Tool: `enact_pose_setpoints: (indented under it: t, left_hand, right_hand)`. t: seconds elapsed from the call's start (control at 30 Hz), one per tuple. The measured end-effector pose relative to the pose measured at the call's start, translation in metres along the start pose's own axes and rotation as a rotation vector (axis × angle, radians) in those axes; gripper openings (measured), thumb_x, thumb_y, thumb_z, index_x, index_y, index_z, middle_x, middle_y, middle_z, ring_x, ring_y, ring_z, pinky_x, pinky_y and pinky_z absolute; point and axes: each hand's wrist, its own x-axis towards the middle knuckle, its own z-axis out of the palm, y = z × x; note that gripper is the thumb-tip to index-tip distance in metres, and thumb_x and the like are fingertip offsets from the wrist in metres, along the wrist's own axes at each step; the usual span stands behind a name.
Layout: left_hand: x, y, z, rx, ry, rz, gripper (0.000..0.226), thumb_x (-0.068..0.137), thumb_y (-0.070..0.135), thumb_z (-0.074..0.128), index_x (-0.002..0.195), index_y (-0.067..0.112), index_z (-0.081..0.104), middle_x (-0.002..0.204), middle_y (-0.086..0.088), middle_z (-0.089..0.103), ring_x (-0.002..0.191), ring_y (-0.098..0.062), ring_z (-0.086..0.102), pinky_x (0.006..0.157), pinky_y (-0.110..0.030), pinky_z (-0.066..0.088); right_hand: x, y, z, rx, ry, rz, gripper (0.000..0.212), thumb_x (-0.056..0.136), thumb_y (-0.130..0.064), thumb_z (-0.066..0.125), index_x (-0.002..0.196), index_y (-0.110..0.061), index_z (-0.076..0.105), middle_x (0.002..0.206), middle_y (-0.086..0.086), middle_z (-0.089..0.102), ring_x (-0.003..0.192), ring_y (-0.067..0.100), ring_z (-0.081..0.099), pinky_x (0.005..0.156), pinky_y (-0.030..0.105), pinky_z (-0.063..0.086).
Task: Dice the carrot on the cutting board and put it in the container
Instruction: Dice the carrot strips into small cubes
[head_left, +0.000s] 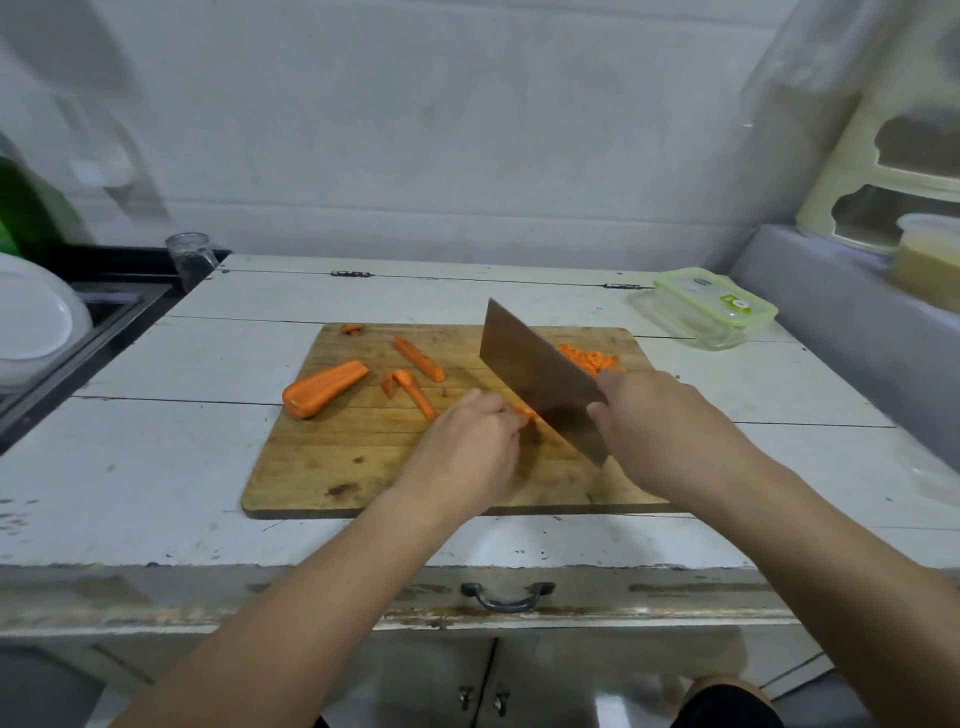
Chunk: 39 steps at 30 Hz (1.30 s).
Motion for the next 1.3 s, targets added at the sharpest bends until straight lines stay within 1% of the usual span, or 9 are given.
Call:
enact_pose_setpoints:
  t: [0.27, 0.4, 0.5, 0.6, 0.67, 0.87, 1.07, 1.23, 1.3]
  left_hand:
    - [0.001, 0.000, -0.002, 0.008, -0.002, 0.004, 0.026, 0.100, 0.014, 0.055, 0.114, 0.017, 0.077, 0.101, 0.001, 0.066, 0.094, -0.018, 0.050, 0.081, -0.038, 0.051]
    - [0.001, -0.001, 0.001, 0.016, -0.028, -0.018, 0.027, 0.101, 0.013, 0.054, 0.118, 0.014, 0.076, 0.099, 0.001, 0.062, 0.097, -0.019, 0.048, 0.084, -0.035, 0.047]
    - [-0.004, -0.001, -0.003, -0.005, -0.048, -0.022, 0.035, 0.103, 0.018, 0.049, 0.132, 0.013, 0.068, 0.114, 0.000, 0.067, 0.106, -0.019, 0.050, 0.094, -0.035, 0.048]
    - [-0.009, 0.002, -0.009, -0.038, -0.056, -0.028, 0.042, 0.105, 0.024, 0.047, 0.145, 0.014, 0.056, 0.134, 0.001, 0.062, 0.120, -0.017, 0.051, 0.103, -0.035, 0.047]
    - [-0.011, 0.004, -0.011, -0.055, -0.018, -0.055, 0.041, 0.105, 0.027, 0.049, 0.144, 0.017, 0.057, 0.139, 0.004, 0.057, 0.121, -0.015, 0.055, 0.101, -0.033, 0.050]
    - [-0.011, 0.003, -0.008, -0.012, 0.038, -0.049, 0.023, 0.102, 0.021, 0.054, 0.112, 0.016, 0.075, 0.105, 0.006, 0.063, 0.098, -0.010, 0.055, 0.085, -0.033, 0.055]
    - [-0.010, 0.002, -0.008, -0.025, 0.047, -0.032, 0.019, 0.101, 0.018, 0.058, 0.106, 0.014, 0.076, 0.095, 0.005, 0.060, 0.092, -0.012, 0.052, 0.078, -0.032, 0.053]
    - [-0.007, 0.000, -0.007, 0.001, 0.029, -0.023, 0.018, 0.098, 0.015, 0.058, 0.101, 0.012, 0.076, 0.089, 0.005, 0.053, 0.092, -0.021, 0.053, 0.074, -0.034, 0.046]
    - [-0.009, -0.004, -0.006, -0.002, 0.007, -0.030, 0.019, 0.099, 0.017, 0.058, 0.102, 0.012, 0.076, 0.091, 0.002, 0.056, 0.093, -0.021, 0.053, 0.078, -0.040, 0.050]
  right_hand:
    - [0.005, -0.009, 0.010, -0.093, 0.010, -0.013, 0.008, 0.100, -0.015, 0.048, 0.095, -0.022, 0.046, 0.075, -0.002, 0.049, 0.072, 0.026, 0.057, 0.066, 0.041, 0.055]
    - [0.029, -0.018, 0.009, -0.087, -0.027, -0.033, 0.009, 0.101, -0.015, 0.046, 0.094, -0.019, 0.049, 0.082, 0.003, 0.057, 0.065, 0.021, 0.047, 0.058, 0.032, 0.040]
    - [0.036, -0.007, 0.004, -0.040, -0.057, 0.036, 0.011, 0.101, -0.016, 0.047, 0.105, -0.016, 0.057, 0.078, 0.000, 0.050, 0.062, 0.017, 0.046, 0.052, 0.030, 0.034]
    - [0.027, 0.013, 0.002, 0.045, -0.012, 0.119, 0.015, 0.102, -0.024, 0.046, 0.107, -0.018, 0.059, 0.079, 0.003, 0.055, 0.068, 0.026, 0.058, 0.061, 0.033, 0.044]
    - [0.018, 0.018, 0.000, 0.082, 0.001, 0.125, 0.016, 0.103, -0.028, 0.044, 0.105, -0.020, 0.058, 0.085, 0.005, 0.060, 0.073, 0.030, 0.063, 0.066, 0.035, 0.048]
    - [0.001, 0.008, -0.003, 0.066, -0.010, 0.036, 0.014, 0.105, -0.032, 0.042, 0.094, -0.025, 0.048, 0.089, 0.003, 0.058, 0.081, 0.027, 0.056, 0.070, 0.038, 0.048]
    - [-0.006, -0.003, 0.002, -0.018, -0.051, 0.003, 0.014, 0.105, -0.032, 0.041, 0.101, -0.022, 0.050, 0.093, 0.005, 0.060, 0.085, 0.029, 0.059, 0.077, 0.041, 0.053]
    - [0.012, -0.017, 0.014, -0.104, 0.014, -0.026, 0.006, 0.100, -0.015, 0.049, 0.101, -0.017, 0.054, 0.072, -0.001, 0.046, 0.065, 0.022, 0.051, 0.056, 0.035, 0.046]
    - [0.023, -0.023, 0.014, -0.069, 0.002, -0.026, 0.009, 0.100, -0.016, 0.047, 0.102, -0.016, 0.056, 0.072, -0.001, 0.044, 0.067, 0.023, 0.050, 0.056, 0.034, 0.041]
